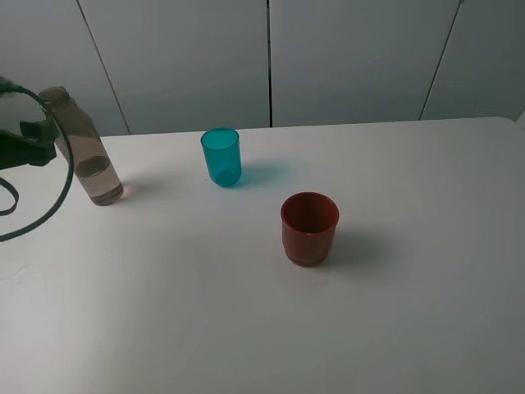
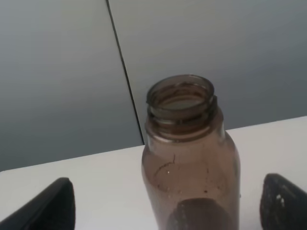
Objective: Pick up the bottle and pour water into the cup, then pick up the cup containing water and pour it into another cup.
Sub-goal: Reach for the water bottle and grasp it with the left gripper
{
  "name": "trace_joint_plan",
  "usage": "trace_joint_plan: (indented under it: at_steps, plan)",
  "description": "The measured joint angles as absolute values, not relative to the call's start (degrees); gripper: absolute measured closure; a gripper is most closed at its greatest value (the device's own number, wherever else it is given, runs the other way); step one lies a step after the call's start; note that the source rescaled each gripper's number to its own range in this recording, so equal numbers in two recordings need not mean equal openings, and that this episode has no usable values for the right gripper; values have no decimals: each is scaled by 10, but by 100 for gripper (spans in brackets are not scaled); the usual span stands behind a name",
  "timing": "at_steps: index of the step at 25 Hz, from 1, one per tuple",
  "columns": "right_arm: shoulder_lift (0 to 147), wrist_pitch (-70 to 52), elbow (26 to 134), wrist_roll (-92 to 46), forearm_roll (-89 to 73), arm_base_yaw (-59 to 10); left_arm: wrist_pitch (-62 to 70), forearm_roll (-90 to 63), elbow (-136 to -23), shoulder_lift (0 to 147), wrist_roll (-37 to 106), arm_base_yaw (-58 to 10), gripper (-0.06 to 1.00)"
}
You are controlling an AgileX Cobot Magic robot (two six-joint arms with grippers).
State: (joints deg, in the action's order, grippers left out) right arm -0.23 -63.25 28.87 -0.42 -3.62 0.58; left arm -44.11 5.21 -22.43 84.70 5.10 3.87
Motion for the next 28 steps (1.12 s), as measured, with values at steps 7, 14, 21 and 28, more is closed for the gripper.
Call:
trace_joint_plan:
  at_steps: [7,14,21,28]
  plan:
    - [-2,-633,289,-4,-36,6,-496,57,-224,902,50,39,-1]
    - [-2,-633,289,-4,-36,6,-569,58,-224,964,53,39,-1]
    - [-2,-633,289,-4,-36,6,-679,46,-225,1052,51,39,-1]
    - [-2,-633,289,-4,-36,6,-689,52,-259,1116,47,39,-1]
